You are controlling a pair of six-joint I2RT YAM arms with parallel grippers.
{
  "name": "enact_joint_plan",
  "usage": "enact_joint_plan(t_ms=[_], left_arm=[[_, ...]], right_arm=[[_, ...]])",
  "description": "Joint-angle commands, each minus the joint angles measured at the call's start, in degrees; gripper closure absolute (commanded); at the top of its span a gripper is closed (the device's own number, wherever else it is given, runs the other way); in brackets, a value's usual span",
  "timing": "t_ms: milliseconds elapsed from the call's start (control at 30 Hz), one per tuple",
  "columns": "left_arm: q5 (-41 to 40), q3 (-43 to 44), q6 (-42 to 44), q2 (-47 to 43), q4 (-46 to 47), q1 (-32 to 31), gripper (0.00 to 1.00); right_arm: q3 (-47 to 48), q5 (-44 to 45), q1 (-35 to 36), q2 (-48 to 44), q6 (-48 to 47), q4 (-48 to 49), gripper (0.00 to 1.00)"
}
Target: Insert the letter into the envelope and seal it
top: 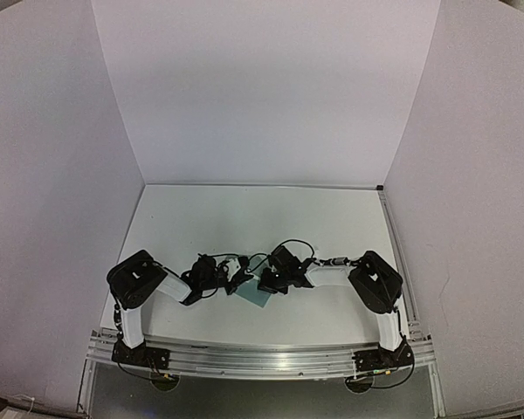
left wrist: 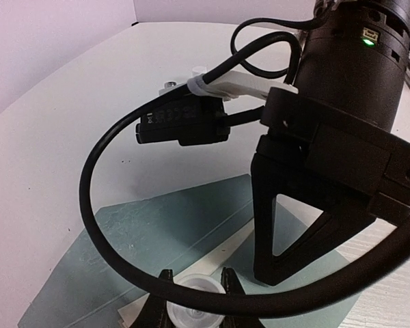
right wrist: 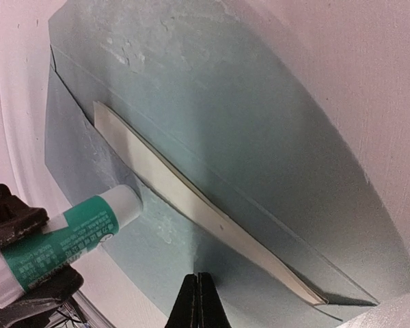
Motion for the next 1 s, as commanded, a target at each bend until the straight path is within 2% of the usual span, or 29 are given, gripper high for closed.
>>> enact_joint_plan(t_ms=[0, 300, 700, 867, 967], left_arm=[[-2.0, -0.4, 3.2, 1.1, -1.6, 0.5, 1.00], [-8.1, -4.7, 5.1, -1.1, -1.8, 2.4, 1.00], [-8.5, -5.6, 6.3, -2.2, -2.5, 5.6, 1.00], [-7.8, -3.5, 1.7, -5.4, -0.1, 5.6, 1.00], [-5.8, 1.1, -4.4, -10.9, -6.2, 6.2, 1.00]], right_arm=[[-1.3, 0.0, -0.4, 0.4, -0.9, -2.7, 1.00], [-1.8, 0.0, -0.3, 0.3, -0.5, -2.8, 1.00], [-1.3, -0.5, -0.4, 0.7, -0.2, -2.8, 1.00], [2.1, -3.1, -0.4, 0.8, -4.3, -2.7, 1.00], [6.0, -4.9, -0.8, -0.5, -7.9, -2.7, 0.99]])
